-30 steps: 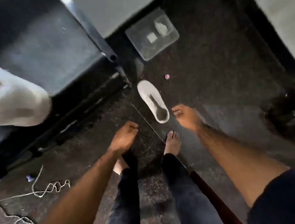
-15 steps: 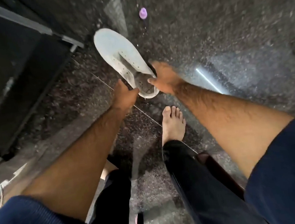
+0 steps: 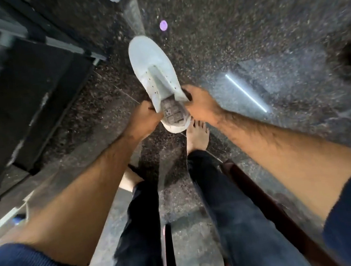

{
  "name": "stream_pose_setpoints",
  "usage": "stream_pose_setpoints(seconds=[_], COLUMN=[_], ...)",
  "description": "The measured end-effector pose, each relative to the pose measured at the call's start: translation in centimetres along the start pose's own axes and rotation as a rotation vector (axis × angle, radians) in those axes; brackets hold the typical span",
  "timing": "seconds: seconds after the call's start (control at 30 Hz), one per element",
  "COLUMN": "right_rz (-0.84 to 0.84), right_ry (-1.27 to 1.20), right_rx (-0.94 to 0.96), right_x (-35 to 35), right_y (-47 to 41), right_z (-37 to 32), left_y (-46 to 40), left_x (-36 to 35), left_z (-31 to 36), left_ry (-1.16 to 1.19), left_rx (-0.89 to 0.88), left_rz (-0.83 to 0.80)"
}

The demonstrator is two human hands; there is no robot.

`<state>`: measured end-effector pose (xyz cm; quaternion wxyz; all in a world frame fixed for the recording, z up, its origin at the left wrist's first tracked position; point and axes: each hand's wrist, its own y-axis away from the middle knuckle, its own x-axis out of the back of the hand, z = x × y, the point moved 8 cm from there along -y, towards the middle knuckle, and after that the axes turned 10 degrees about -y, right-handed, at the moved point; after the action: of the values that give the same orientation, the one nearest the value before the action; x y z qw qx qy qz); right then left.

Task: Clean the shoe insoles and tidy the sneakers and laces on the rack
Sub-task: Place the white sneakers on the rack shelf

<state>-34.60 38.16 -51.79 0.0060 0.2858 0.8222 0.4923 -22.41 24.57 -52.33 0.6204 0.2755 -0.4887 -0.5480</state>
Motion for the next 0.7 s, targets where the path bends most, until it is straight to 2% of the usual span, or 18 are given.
stream_pose_setpoints(seconds=[0.1,0.23,0.33,0.43,0.57,0.7], right_rz=[0.015,0.028,0.002,-0.024,-0.080,-0.131], right_ry=[-0.046,-0.062,-0.095,-0.042,0.066,0.063], right_rx=[0.029,0.080,0.110,0.181,0.276,0.388], right_x=[1.8,4.5,6.5,8.5,9.5,8.4], right_y=[7.5,16.7,23.2,29.0,34.3,37.3], right_z=[-3.1,-8.4,-13.5,-20.0,-28.9,-37.2], left_y=[7.6,18.6,26.8,33.8,40.9,45.2], left_x=[2.3,6.5,10.1,13.8,19.4,25.1], left_z=[3.0,7.8,11.1,13.3,15.1,15.5], left_ry=[0.040,0.095,0.200,0.229,0.272,0.302], left_rx=[-0.062,-0.171,-0.282,-0.312,-0.360,-0.382], left_rz=[-0.025,0.023,0.048,0.080,0.214,0.355])
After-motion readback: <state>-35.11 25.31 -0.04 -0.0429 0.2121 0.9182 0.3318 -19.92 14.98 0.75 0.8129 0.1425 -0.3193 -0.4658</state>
